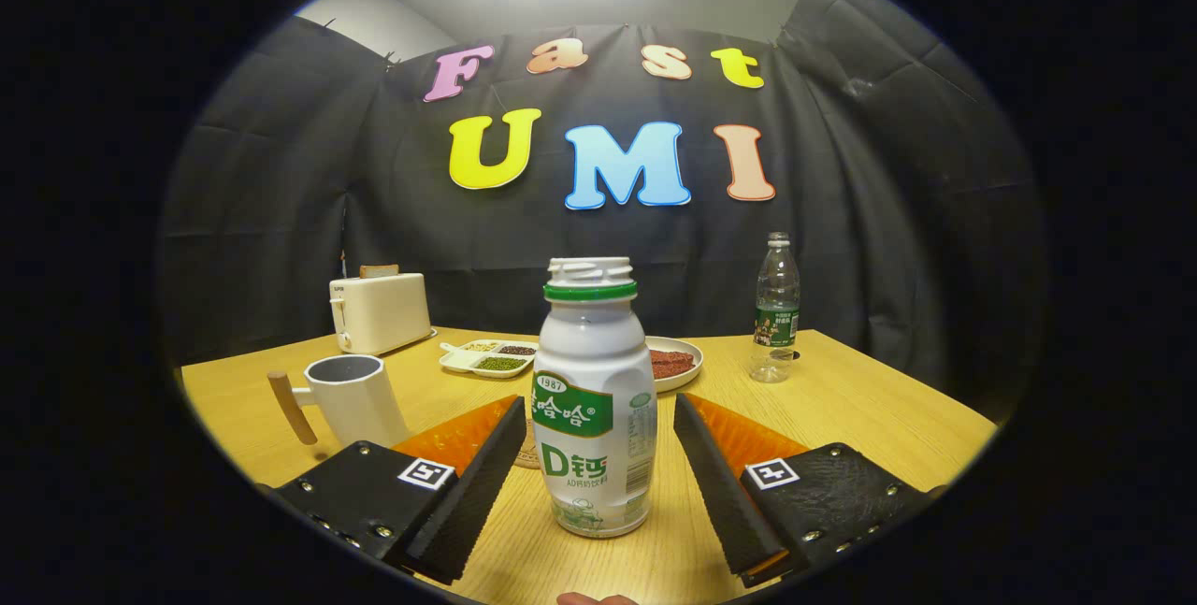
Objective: Take the bottle from table, then pour the juice into the cup, finally place the bottle on the coaster
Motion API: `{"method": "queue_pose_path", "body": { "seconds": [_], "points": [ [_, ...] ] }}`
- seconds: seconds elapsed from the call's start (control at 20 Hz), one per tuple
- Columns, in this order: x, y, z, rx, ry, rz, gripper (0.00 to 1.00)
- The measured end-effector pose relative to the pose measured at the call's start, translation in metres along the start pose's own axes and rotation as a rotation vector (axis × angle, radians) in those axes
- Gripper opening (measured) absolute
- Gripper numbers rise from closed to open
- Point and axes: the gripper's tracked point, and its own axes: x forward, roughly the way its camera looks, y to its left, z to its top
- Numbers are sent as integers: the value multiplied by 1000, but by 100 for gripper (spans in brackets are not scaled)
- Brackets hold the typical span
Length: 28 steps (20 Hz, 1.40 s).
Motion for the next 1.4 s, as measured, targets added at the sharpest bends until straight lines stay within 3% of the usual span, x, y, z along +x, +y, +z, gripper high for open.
{"method": "queue_pose_path", "body": {
  "seconds": [0.15,0.2,0.65,1.4],
  "points": [
    [6,-3,-6,25,15,-22,91],
    [7,-6,-2,20,11,-31,73],
    [9,-1,9,-146,41,-24,72],
    [20,38,35,-608,36,16,72]
  ]
}}
